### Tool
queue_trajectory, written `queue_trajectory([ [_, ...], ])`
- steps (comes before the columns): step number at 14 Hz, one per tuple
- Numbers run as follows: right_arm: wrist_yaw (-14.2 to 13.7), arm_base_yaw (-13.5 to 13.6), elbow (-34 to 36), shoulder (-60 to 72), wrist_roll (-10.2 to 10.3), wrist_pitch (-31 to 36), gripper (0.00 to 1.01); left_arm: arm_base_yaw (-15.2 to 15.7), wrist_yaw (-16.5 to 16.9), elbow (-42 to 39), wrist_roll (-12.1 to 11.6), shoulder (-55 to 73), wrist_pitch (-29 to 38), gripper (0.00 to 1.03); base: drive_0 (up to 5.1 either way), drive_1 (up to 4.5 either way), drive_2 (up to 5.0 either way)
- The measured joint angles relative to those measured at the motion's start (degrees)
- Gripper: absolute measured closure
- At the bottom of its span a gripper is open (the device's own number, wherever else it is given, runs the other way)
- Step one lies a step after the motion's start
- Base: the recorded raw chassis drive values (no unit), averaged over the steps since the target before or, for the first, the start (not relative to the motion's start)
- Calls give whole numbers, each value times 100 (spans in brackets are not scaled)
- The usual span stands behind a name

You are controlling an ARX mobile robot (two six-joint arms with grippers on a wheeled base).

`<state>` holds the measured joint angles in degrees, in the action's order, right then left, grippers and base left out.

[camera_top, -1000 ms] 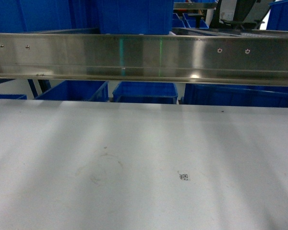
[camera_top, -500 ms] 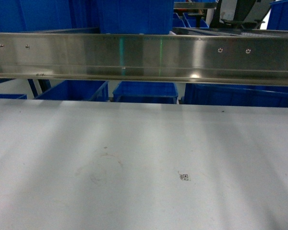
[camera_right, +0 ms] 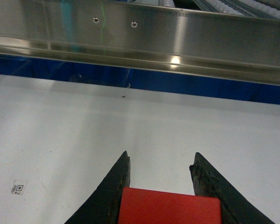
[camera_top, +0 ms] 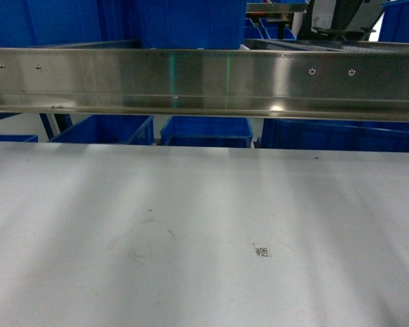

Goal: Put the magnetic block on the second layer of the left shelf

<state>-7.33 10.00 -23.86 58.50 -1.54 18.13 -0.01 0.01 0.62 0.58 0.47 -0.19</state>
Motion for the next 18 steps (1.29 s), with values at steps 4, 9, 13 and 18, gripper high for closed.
queue_trajectory([
  [4, -11, -26, 11, 2, 0, -7, 67, 0, 0, 0, 0, 0, 0, 5, -471, 215, 310],
  [9, -11, -26, 9, -4, 0, 0, 67, 0, -4, 0, 0, 2, -2, 5, -491, 254, 254],
  [13, -9, -26, 11, -4, 0, -9, 67, 0, -2, 0, 0, 0, -7, 5, -490, 256, 256],
  [18, -9, -26, 11, -4, 0, 4, 67, 0, -4, 0, 0, 2, -7, 5, -502, 244, 244],
])
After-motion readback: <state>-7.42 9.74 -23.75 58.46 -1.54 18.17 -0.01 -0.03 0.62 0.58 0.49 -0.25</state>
